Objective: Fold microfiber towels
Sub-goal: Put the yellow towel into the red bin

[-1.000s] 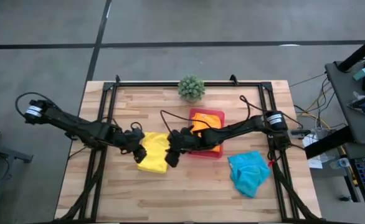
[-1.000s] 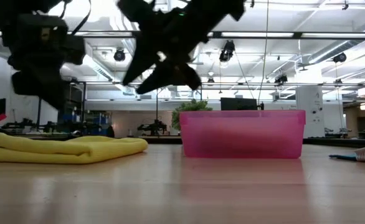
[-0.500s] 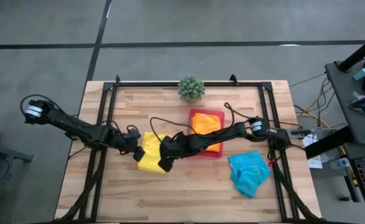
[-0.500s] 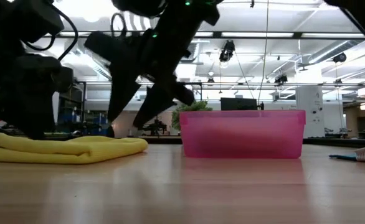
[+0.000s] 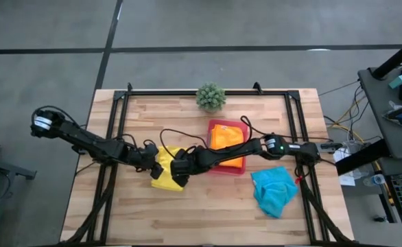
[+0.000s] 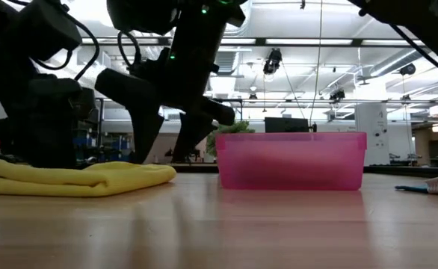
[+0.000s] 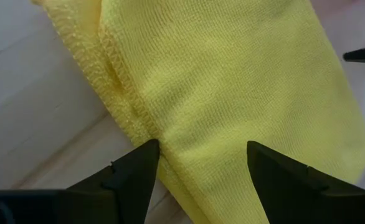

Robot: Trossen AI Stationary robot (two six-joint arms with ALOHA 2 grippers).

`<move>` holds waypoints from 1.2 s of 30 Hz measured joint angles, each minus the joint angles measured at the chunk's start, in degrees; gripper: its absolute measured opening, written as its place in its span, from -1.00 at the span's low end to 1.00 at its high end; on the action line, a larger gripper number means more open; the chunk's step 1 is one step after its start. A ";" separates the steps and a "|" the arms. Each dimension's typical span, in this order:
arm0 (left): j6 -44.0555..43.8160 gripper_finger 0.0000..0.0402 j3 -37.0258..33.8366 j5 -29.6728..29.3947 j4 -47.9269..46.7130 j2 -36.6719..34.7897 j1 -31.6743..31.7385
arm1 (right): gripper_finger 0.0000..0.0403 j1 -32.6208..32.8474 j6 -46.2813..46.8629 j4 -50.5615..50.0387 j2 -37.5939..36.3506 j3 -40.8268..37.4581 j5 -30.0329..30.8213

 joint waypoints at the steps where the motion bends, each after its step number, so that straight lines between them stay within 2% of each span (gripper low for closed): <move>1: 0.00 0.16 -0.08 0.05 -0.02 0.29 0.00 | 0.39 -0.01 0.01 0.36 0.00 -0.24 -0.05; 6: -0.02 0.16 -0.20 0.38 0.95 1.88 0.00 | 0.41 0.00 0.18 1.68 0.04 -1.84 -0.25; 16: 0.31 0.16 -0.26 2.32 10.83 7.95 -0.04 | 0.40 -0.02 -0.21 8.69 0.20 -3.98 -3.50; 23: 1.65 0.12 0.05 2.31 12.94 12.88 -0.04 | 0.40 -0.02 -1.35 9.04 0.20 -3.98 -4.39; 29: 4.06 -0.18 0.09 0.66 14.39 15.41 -0.11 | 0.41 -0.01 -1.56 6.26 0.11 -2.91 -3.89; 36: 5.86 -0.81 -0.41 -0.78 14.48 15.13 -0.09 | 0.41 0.17 -2.61 1.98 0.00 -2.78 -2.16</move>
